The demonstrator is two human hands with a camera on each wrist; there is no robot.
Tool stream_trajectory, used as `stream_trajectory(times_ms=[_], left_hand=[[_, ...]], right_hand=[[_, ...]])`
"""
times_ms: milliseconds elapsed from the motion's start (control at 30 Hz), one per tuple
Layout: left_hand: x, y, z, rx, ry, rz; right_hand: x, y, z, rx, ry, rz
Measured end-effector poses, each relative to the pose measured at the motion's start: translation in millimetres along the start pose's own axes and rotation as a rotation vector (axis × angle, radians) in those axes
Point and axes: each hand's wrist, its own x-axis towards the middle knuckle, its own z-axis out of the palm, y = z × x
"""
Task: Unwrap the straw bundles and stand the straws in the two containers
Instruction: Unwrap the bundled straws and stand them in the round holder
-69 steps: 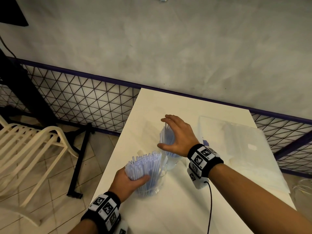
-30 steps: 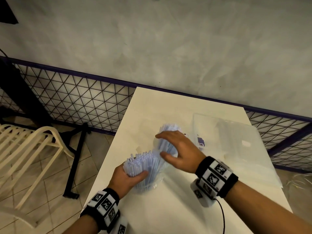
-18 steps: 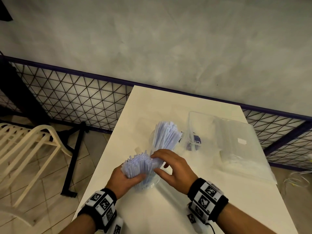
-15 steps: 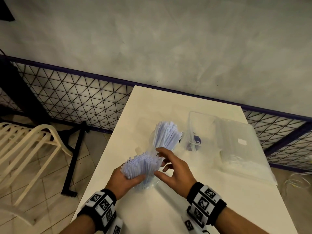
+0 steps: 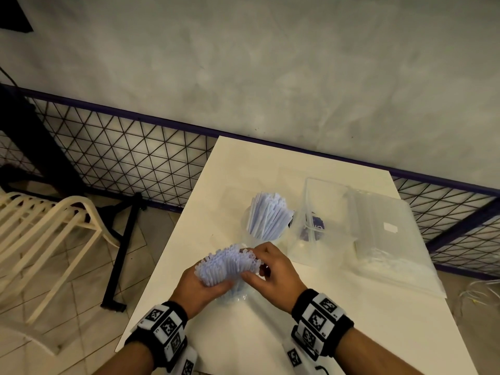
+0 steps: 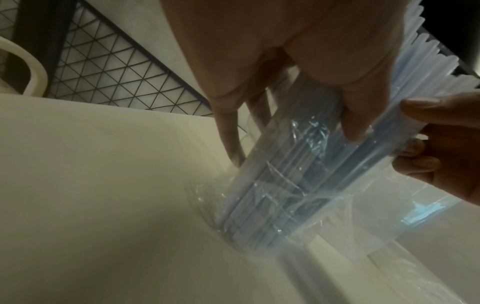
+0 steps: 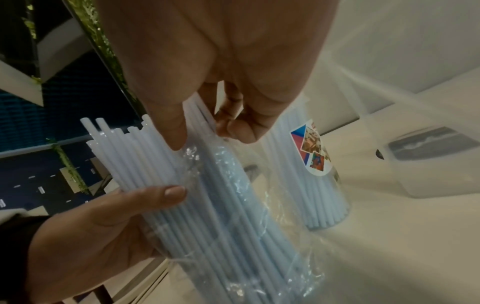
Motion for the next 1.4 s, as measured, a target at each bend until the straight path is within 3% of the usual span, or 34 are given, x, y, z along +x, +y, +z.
stream_trajectory(times_ms=[133,400,567,733,933,1133,1400], left_hand=[[1.0,-4.1,-0.3,-0.023,0.015,-0.009],[0.6,-2.3,0.8,-0.025,-0.005,-0.006],[-0.6,0.0,0.1,-0.035,-0.013,0.003],[-2.4,3.5,1.4,-0.009,0.000,-0.011],[0.5,6.6,2.3,0.019,-0.003,-0.005],[1.2,7.5,0.9,0.038,0.000,-0.015],[-0.3,13.5,-0.1,0.013,-0.018,-0.009]], right_hand=[[-0.8,2.3,-3.6,-0.052,-0.024,-0.016],[3.2,2.5,-1.3,-0.131,0.095,-0.047],[8.6,-7.9,-7.2,-0.063,0.147,-0.049],[16.9,-16.8,-21.2,0.006,0.081,-0.018],[28.5,-26.1,-39.2,-0.068,0.009,-0.037],[41.4,-51.7,-69.9,-0.067,0.071,-0.080],[74.1,-91.5,-140.2,0.116,0.150,-0.097]])
